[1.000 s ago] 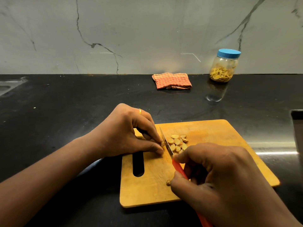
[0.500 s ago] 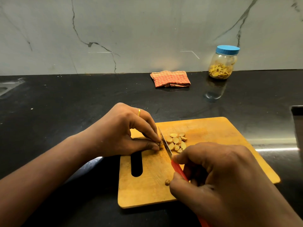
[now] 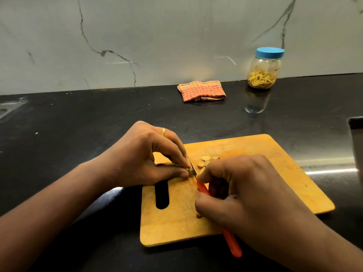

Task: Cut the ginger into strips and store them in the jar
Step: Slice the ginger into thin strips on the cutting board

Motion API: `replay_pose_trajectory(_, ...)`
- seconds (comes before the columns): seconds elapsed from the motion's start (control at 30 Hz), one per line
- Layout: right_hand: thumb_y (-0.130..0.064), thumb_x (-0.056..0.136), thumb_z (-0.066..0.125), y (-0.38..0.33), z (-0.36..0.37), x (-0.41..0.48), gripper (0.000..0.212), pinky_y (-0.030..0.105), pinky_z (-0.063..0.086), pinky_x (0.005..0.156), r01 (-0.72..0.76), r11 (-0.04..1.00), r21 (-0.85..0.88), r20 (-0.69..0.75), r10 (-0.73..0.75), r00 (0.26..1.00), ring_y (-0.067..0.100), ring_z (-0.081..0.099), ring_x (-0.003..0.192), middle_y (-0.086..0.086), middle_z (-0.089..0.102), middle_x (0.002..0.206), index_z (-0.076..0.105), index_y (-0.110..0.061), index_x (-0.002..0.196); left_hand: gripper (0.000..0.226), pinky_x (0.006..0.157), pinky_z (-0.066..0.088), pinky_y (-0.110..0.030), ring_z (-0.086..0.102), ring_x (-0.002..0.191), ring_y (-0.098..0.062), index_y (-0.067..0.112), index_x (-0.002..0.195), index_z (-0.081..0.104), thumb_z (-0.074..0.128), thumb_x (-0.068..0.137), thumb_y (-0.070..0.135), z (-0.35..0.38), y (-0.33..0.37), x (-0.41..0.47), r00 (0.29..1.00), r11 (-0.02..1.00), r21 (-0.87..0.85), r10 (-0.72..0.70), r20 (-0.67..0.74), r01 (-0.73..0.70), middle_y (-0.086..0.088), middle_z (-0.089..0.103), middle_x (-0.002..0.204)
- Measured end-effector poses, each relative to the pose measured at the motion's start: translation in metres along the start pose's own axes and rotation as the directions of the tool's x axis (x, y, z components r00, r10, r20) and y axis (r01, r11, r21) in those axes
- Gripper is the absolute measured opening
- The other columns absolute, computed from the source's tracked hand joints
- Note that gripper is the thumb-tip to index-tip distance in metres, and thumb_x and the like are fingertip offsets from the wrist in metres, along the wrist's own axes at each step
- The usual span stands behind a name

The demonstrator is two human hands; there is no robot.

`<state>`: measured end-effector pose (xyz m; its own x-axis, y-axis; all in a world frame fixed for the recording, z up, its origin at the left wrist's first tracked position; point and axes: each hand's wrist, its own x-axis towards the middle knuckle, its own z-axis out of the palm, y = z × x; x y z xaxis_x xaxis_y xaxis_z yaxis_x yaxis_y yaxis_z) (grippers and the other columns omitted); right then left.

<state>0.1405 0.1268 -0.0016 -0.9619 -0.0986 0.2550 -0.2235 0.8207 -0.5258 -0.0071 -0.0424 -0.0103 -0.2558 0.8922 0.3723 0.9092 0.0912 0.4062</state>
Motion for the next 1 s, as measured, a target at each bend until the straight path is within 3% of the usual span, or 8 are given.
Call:
replay_pose_trajectory(0.27,-0.042,0.077,0.067,-0.003,-0.006,-0.004,0.025,0.012,0.040,0.055,-0.009,1.000,0.023,0.011,0.008,1.000,0.004,0.053,0.065,-0.011,0.053,0.064,0.070,-0.027,0.097,0.014,0.074,0.055,-0.015,0.072,0.085,-0.007,0.016,0.086,0.080,0.081,0.079,0.027,0.000,0.000,0.000,0.999,0.998,-0.051,-0.048,0.012,0.048,0.010,0.073,0.092)
replay_pose_trajectory(0.33,-0.046,0.075,0.066,-0.002,-0.008,-0.011,0.027,0.012,0.040,0.056,0.007,1.000,0.019,0.019,-0.007,1.000,0.003,0.054,0.069,-0.012,0.052,0.059,0.071,-0.029,0.094,0.014,0.074,0.055,-0.015,0.072,0.085,-0.007,0.016,0.086,0.080,0.080,0.079,0.028,0.000,0.000,0.000,0.998,0.996,-0.068,-0.059,0.018,0.060,0.009,0.073,0.093)
replay_pose_trajectory(0.4,-0.048,0.070,0.062,0.001,-0.008,-0.016,0.027,0.008,0.039,0.052,0.023,0.999,-0.048,0.059,-0.020,0.998,0.002,0.054,0.059,-0.016,0.051,0.054,0.073,-0.029,0.086,0.014,0.074,0.056,-0.016,0.072,0.086,-0.009,0.016,0.087,0.080,0.080,0.079,0.028,0.000,-0.001,0.000,0.998,0.994,-0.085,-0.067,0.022,0.068,0.009,0.073,0.093)
replay_pose_trajectory(0.5,-0.044,0.066,0.057,0.002,-0.008,-0.022,0.027,0.003,0.036,0.045,0.052,0.991,-0.127,-0.003,-0.053,0.999,-0.001,0.049,0.047,-0.018,0.055,0.055,0.074,-0.027,0.078,0.014,0.074,0.056,-0.018,0.072,0.086,-0.011,0.016,0.087,0.080,0.080,0.079,0.028,0.000,-0.003,-0.001,0.997,0.992,-0.103,-0.077,0.018,0.079,0.009,0.072,0.094)
replay_pose_trajectory(0.67,-0.032,0.065,0.070,-0.005,-0.017,-0.022,0.016,0.010,0.039,0.045,0.049,0.997,-0.064,-0.121,-0.056,0.991,0.003,0.054,0.050,-0.012,0.057,0.055,0.074,-0.024,0.078,0.016,0.075,0.056,-0.019,0.072,0.086,-0.011,0.016,0.089,0.080,0.079,0.080,0.030,0.000,-0.003,-0.002,0.998,0.992,-0.106,-0.069,0.013,0.070,0.008,0.072,0.094)
replay_pose_trajectory(0.9,-0.038,0.065,0.067,-0.007,-0.006,-0.019,0.020,0.003,0.035,0.043,0.038,0.999,-0.015,-0.082,-0.039,0.996,0.001,0.055,0.053,-0.015,0.055,0.053,0.074,-0.025,0.079,0.014,0.074,0.058,-0.022,0.072,0.085,-0.005,0.018,0.091,0.081,0.082,0.079,0.025,0.000,-0.004,-0.002,1.000,0.997,-0.071,-0.028,0.003,0.028,0.009,0.073,0.094)
replay_pose_trajectory(1.0,-0.040,0.066,0.064,-0.006,-0.004,-0.018,0.022,0.007,0.037,0.042,0.041,0.999,-0.027,-0.076,-0.042,0.996,0.003,0.055,0.053,-0.015,0.054,0.052,0.074,-0.024,0.077,0.014,0.074,0.058,-0.022,0.072,0.086,-0.005,0.018,0.091,0.081,0.081,0.079,0.024,0.000,-0.004,-0.002,1.000,0.997,-0.071,-0.021,0.000,0.021,0.009,0.073,0.093)
